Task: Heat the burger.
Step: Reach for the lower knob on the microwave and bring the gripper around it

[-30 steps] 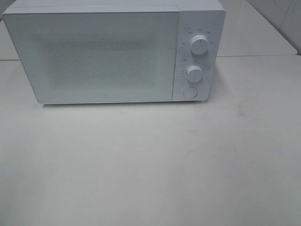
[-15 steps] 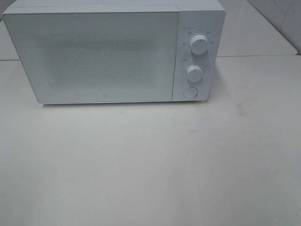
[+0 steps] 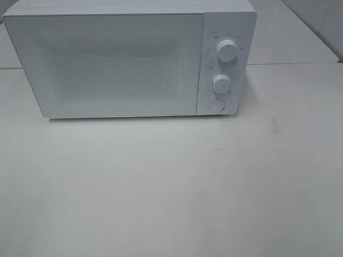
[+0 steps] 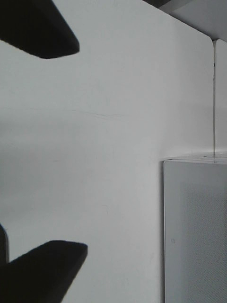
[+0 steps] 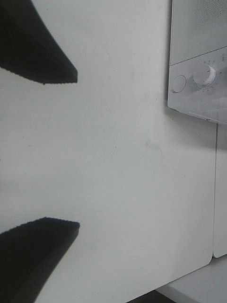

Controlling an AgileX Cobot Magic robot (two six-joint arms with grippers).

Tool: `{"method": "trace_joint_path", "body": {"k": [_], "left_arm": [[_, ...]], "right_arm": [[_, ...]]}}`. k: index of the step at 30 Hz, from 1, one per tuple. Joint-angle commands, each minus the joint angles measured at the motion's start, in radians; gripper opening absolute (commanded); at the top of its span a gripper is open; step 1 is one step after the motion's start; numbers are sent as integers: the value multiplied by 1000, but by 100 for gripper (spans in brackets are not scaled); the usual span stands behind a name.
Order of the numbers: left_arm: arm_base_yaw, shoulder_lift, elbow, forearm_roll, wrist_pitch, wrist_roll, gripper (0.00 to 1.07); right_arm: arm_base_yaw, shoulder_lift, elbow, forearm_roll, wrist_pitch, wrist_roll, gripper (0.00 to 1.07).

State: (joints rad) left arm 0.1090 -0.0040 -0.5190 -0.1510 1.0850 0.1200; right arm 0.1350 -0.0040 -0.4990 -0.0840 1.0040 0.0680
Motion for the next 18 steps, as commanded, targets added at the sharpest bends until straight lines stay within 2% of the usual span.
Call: {"method": "trace_joint_path", "body": {"k": [1,18], "left_arm": [[4,-26,1,-1,-11,-6,100],[4,-26,1,-1,-11,-6,100]], "right_arm": [[-6,-27,2,-3,-6,-6,75],[-6,-27,2,-2,-6,-6,75]]}}
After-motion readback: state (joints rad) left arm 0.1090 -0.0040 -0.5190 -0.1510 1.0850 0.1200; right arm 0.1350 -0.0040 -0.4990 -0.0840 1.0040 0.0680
